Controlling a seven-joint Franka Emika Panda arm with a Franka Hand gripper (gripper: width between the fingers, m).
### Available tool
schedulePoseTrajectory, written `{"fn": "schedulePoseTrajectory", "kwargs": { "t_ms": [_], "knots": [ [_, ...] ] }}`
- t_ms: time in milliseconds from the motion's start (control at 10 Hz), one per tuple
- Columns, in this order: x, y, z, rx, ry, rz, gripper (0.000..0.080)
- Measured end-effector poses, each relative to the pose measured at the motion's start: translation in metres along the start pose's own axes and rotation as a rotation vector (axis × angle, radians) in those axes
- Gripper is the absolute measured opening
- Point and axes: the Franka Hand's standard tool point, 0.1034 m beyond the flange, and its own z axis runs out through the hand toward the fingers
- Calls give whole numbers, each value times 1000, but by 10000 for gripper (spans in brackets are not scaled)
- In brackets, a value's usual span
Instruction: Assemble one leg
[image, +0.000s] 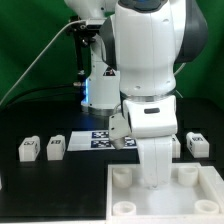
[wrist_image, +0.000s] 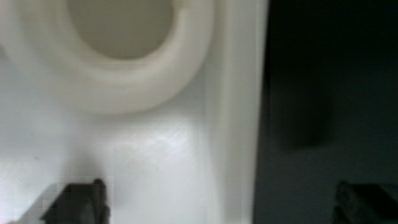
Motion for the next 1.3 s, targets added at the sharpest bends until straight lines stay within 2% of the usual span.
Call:
{"fn": "schedulePoseTrajectory", "kwargs": {
  "t_ms": [600, 700, 900, 1000, 1100, 1300],
  "knots": [
    [0, 0, -1, -1, 0, 6, 649],
    [2, -2, -9, -11, -8, 107, 649],
    [12, -19, -31, -37, -25, 292, 649],
    [21, -26, -40, -46, -26, 435, 649],
    [41, -32, -50, -62, -20, 581, 649],
    [86, -38, -56, -79, -2, 856, 649]
  ]
}}
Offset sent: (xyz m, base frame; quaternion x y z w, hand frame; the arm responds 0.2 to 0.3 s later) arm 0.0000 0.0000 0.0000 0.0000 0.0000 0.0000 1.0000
